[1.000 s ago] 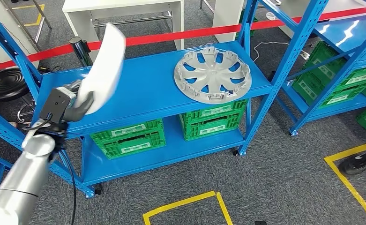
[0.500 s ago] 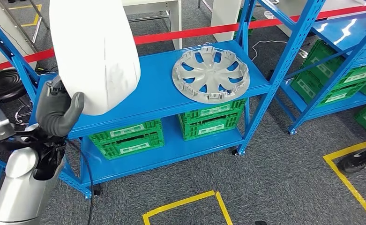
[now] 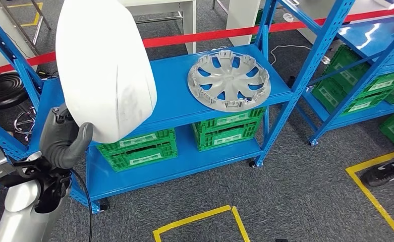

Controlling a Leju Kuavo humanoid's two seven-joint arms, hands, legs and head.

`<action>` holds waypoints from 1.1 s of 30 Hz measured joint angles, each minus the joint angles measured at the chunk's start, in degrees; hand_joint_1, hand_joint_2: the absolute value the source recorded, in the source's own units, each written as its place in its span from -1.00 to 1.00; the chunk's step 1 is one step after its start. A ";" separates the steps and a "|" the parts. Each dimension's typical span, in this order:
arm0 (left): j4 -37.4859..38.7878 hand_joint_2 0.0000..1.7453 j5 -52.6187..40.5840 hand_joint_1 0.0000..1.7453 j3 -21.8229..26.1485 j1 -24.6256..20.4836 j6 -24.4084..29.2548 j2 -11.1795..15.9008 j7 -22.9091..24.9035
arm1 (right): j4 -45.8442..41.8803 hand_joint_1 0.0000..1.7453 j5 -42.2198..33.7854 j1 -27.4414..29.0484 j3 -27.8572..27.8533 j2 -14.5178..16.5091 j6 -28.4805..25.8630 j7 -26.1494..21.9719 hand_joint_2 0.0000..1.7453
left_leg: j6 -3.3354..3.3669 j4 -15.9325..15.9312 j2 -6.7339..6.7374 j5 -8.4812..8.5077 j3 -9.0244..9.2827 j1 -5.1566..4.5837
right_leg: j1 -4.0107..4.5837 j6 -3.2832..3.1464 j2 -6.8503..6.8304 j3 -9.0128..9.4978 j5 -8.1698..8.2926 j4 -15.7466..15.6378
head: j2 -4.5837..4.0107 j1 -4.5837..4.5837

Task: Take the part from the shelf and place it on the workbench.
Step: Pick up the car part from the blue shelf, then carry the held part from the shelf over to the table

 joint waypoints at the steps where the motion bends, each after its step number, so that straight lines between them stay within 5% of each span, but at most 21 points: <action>1: 0.00 1.00 -0.39 1.00 -0.01 0.49 -0.02 0.01 -0.15 | 0.00 -1.00 0.15 0.05 -0.01 -0.01 0.02 -0.03 -1.00 | -0.08 0.19 0.04 0.03 -0.19 0.08 | -0.11 0.12 -0.01 0.34 0.73 -0.22 | 0.00 0.00; 5: -0.56 1.00 -2.07 1.00 0.42 2.61 0.04 0.10 -0.92 | 0.01 -1.00 1.06 0.01 -0.01 -0.06 0.50 -0.85 -1.00 | -1.23 1.60 -0.11 0.19 -1.35 0.37 | -0.47 0.25 0.19 7.58 6.13 -12.78 | 0.00 -0.01; 9: -1.51 1.00 -3.75 1.00 1.87 4.81 0.66 0.88 -2.13 | 0.03 -1.00 2.07 -0.01 -0.01 -0.09 0.93 -1.37 -1.00 | -3.07 1.87 -0.40 0.82 -1.97 0.30 | -0.32 -1.85 0.36 7.03 6.71 -13.85 | 0.00 -0.09; 11: -1.78 1.00 -4.40 1.00 2.57 5.91 0.83 1.55 -2.60 | 0.04 -1.00 2.37 0.00 -0.01 -0.09 1.11 -1.45 -1.00 | -3.81 3.86 -0.40 -1.65 -3.02 0.50 | -0.46 -2.82 0.16 6.21 7.67 -14.04 | 0.00 -0.15; 14: -2.08 1.00 -5.23 1.00 3.31 7.17 1.04 2.28 -3.18 | 0.04 -1.00 2.58 0.02 -0.01 -0.11 1.48 -1.51 -1.00 | -4.54 13.61 -0.37 -9.14 -5.69 0.67 | -0.33 -3.32 -0.02 4.49 9.08 -14.02 | 0.00 -0.27; 15: -2.14 1.00 -5.51 1.00 3.46 7.61 1.08 2.44 -3.29 | 0.04 -1.00 2.63 0.01 0.00 -0.11 1.64 -1.52 -1.00 | -4.65 16.14 -0.37 -10.16 -5.85 0.69 | -0.27 -3.31 -0.07 3.87 9.55 -14.00 | 0.00 -0.26; 17: -2.32 1.00 -6.08 1.00 3.68 8.38 1.14 2.67 -3.46 | 0.04 -1.00 2.71 -0.01 0.01 -0.10 2.06 -1.56 -1.00 | -4.55 15.30 -0.37 -8.93 -3.25 0.69 | -0.19 -3.16 -0.13 2.69 10.45 -13.93 | 0.00 -0.27; 20: -2.95 1.00 -6.66 1.00 4.02 8.83 1.25 2.83 -3.71 | 0.04 -1.00 2.81 -0.07 0.03 -0.09 2.73 -1.64 -1.00 | -3.80 4.38 -0.40 -6.81 4.97 0.50 | -0.11 -2.51 -0.12 1.52 11.70 -13.87 | 0.00 -0.23; 22: -3.39 1.00 -6.90 1.00 4.25 9.15 1.32 2.99 -3.93 | 0.04 -1.00 2.87 -0.10 0.05 -0.09 3.20 -1.67 -1.00 | -3.15 0.88 -0.45 -7.15 6.90 0.15 | -0.10 -1.81 -0.09 1.41 12.53 -14.06 | 0.00 -0.30; 25: -3.63 1.00 -7.08 1.00 4.32 9.66 1.44 3.19 -4.11 | 0.04 -1.00 2.91 -0.04 0.07 -0.08 3.57 -1.66 -1.00 | -1.74 0.44 -0.27 -5.76 5.99 0.26 | -0.14 -0.72 0.00 1.02 12.73 -13.99 | 0.00 -0.43; 27: -3.78 1.00 -7.16 1.00 4.33 9.84 1.45 3.20 -4.14 | 0.05 -1.00 2.90 -0.04 0.08 -0.04 3.99 -1.69 -1.00 | -0.89 0.13 -0.06 -4.38 4.89 0.54 | -0.14 -0.28 0.00 -0.38 8.63 -10.38 | 0.00 -0.23; 29: -3.84 1.00 -7.38 1.00 4.35 10.17 1.44 3.19 -4.12 | 0.07 -1.00 2.84 -0.08 0.08 -0.03 4.53 -1.85 -1.00 | -0.50 0.26 0.02 -3.10 3.26 0.42 | -0.06 0.02 -0.01 -2.15 3.20 -3.34 | 0.00 -0.08; 30: -3.83 1.00 -7.50 1.00 4.36 10.38 1.44 3.18 -4.11 | 0.07 -1.00 2.80 -0.09 0.08 -0.04 4.69 -1.93 -1.00 | -0.47 0.39 0.06 -2.51 2.38 0.36 | -0.04 0.10 -0.01 -2.47 2.05 -0.44 | 0.00 -0.08; 31: -3.82 1.00 -7.62 1.00 4.37 10.56 1.43 3.16 -4.10 | 0.07 -1.00 2.75 -0.09 0.08 -0.05 4.81 -1.99 -1.00 | -0.50 0.58 0.09 -1.93 1.47 0.32 | -0.01 0.12 -0.01 -2.10 2.11 1.10 | 0.00 -0.08; 33: -3.85 1.00 -7.82 1.00 4.37 10.79 1.43 3.12 -4.08 | 0.07 -1.00 2.67 -0.12 0.08 -0.07 5.02 -2.03 -1.00 | -0.73 1.13 0.11 -0.93 -0.30 0.31 | -0.01 -0.05 -0.02 1.51 4.83 -1.72 | 0.00 -0.07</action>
